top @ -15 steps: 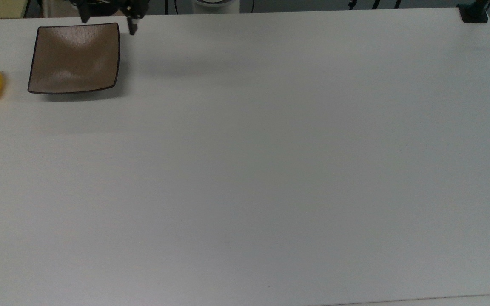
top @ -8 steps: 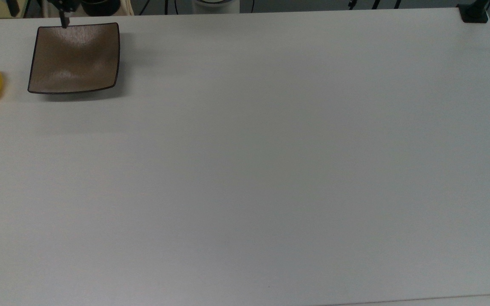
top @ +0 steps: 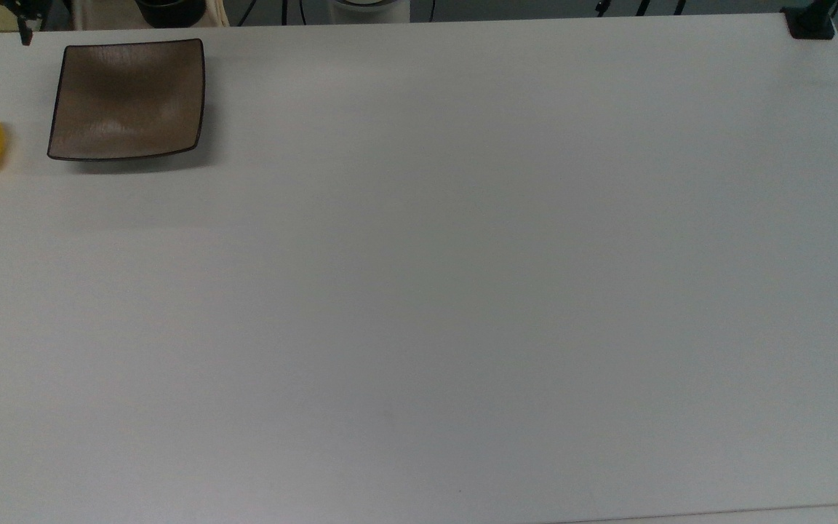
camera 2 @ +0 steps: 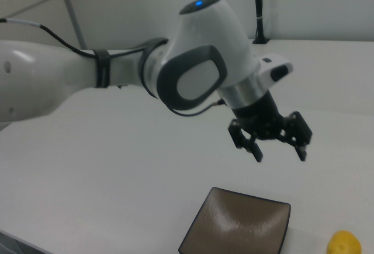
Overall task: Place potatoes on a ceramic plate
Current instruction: 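Move the gripper over the plate toward the yellow potato and lower it, then close the gripper around the yellow potato beside the plate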
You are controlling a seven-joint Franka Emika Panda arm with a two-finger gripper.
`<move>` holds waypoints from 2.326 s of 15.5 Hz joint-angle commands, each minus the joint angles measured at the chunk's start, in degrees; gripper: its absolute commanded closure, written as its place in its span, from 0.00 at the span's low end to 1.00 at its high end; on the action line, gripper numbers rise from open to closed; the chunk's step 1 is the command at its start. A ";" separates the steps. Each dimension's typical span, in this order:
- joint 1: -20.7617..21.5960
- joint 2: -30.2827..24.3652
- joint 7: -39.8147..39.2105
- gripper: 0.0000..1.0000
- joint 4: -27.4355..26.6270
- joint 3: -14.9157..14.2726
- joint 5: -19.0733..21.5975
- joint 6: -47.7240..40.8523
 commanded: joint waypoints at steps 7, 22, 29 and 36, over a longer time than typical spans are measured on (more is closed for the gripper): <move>-6.06 11.80 -9.16 0.00 0.00 -0.45 -4.66 11.42; -11.08 27.80 -9.07 0.00 6.33 0.25 -7.74 17.93; -11.08 29.91 -8.10 0.00 7.03 1.92 -7.39 18.55; -11.08 30.53 -8.45 0.55 7.47 2.27 -7.56 18.64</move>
